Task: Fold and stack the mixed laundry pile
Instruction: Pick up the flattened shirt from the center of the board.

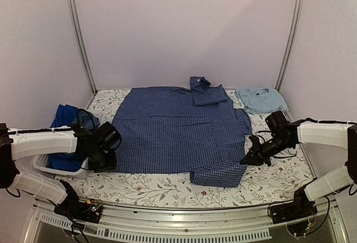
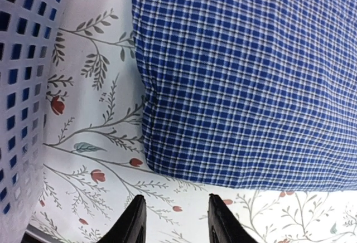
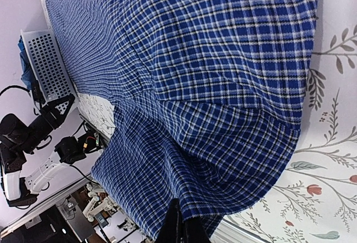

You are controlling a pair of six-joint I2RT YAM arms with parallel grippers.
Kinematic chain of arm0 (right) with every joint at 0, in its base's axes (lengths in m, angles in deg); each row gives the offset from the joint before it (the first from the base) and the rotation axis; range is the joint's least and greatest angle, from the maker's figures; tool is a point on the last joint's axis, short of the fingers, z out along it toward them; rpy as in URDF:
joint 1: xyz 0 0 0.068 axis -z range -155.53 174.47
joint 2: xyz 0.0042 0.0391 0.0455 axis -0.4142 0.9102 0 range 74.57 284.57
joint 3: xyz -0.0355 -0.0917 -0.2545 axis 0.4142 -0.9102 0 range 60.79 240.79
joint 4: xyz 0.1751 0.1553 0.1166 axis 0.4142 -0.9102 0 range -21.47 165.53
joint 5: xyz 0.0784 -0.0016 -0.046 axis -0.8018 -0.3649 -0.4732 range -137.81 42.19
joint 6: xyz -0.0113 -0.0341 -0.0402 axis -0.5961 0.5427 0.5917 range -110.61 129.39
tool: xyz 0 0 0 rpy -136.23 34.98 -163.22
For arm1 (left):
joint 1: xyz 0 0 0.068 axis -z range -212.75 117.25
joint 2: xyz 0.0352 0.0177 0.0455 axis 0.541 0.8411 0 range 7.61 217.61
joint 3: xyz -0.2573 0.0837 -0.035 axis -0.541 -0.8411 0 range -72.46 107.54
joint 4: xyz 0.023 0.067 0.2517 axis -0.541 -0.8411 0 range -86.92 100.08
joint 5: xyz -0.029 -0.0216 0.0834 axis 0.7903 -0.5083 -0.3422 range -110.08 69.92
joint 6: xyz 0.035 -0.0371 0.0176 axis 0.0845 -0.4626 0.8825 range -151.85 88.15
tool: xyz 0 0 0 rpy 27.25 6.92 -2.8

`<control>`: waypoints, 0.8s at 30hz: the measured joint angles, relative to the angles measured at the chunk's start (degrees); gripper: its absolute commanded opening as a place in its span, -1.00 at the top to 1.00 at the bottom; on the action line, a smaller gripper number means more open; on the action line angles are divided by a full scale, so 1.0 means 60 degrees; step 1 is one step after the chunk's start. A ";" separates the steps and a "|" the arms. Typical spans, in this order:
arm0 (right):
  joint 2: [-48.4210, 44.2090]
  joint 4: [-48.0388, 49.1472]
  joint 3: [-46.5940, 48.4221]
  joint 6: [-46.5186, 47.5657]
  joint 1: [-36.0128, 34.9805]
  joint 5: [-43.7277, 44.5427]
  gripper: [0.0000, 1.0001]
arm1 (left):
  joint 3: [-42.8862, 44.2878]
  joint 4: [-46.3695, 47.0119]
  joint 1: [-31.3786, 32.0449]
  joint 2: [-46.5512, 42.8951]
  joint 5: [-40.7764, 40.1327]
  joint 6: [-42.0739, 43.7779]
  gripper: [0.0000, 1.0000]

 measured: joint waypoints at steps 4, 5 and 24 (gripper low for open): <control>0.0102 0.0062 0.0000 0.0004 0.0000 -0.0055 1.00 | -0.0393 0.0499 -0.0240 -0.0011 -0.0066 -0.0011 0.24; 0.0135 0.0073 0.0000 0.0007 0.0000 -0.0084 1.00 | -0.0528 0.0637 -0.0280 0.0004 -0.0066 0.0000 0.25; 0.0641 0.0109 0.0026 0.0335 0.0146 -0.0284 1.00 | -0.1402 0.2605 -0.1020 -0.0135 0.0062 0.0696 0.26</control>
